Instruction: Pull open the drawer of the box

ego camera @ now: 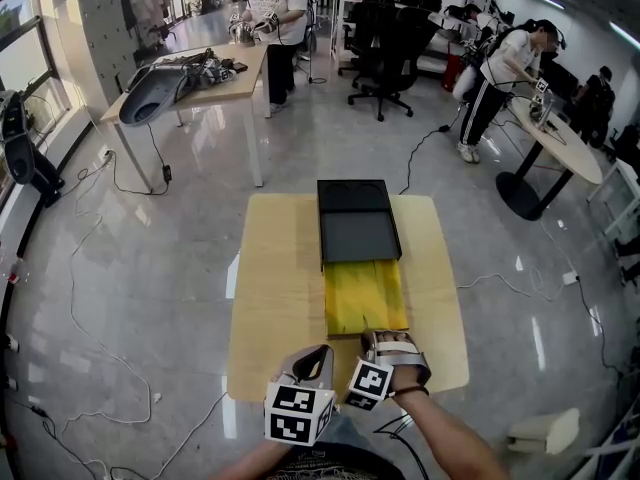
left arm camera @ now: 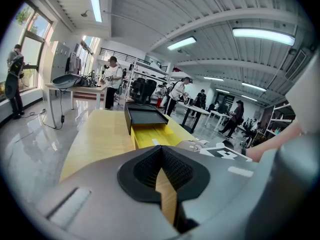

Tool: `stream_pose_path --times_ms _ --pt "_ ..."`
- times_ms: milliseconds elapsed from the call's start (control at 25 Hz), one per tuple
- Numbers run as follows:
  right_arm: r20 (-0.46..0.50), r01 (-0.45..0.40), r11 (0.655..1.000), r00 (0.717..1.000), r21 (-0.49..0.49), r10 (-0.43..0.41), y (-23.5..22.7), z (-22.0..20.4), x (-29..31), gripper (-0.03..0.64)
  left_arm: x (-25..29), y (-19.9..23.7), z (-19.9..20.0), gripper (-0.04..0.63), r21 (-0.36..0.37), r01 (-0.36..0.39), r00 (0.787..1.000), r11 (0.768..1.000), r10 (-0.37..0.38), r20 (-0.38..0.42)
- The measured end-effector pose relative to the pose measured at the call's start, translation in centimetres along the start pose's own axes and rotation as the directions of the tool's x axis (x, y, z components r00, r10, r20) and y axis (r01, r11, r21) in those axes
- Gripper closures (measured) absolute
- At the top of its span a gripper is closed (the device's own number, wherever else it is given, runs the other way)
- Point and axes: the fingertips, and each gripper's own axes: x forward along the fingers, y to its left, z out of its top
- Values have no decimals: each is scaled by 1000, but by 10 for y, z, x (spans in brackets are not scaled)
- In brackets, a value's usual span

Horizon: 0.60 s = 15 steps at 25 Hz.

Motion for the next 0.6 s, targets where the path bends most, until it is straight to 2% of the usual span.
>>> stream_pose_path --times_ms 320,600 --pt "-13 8 1000 1000 -2 -8 25 -5 -34 569 -29 -20 -14 584 5 8 1000 1000 -8 -1" --pt "-4 -6 999 1000 50 7 35 7 -32 564 -39 -12 -22 584 7 14 1000 1000 -14 0"
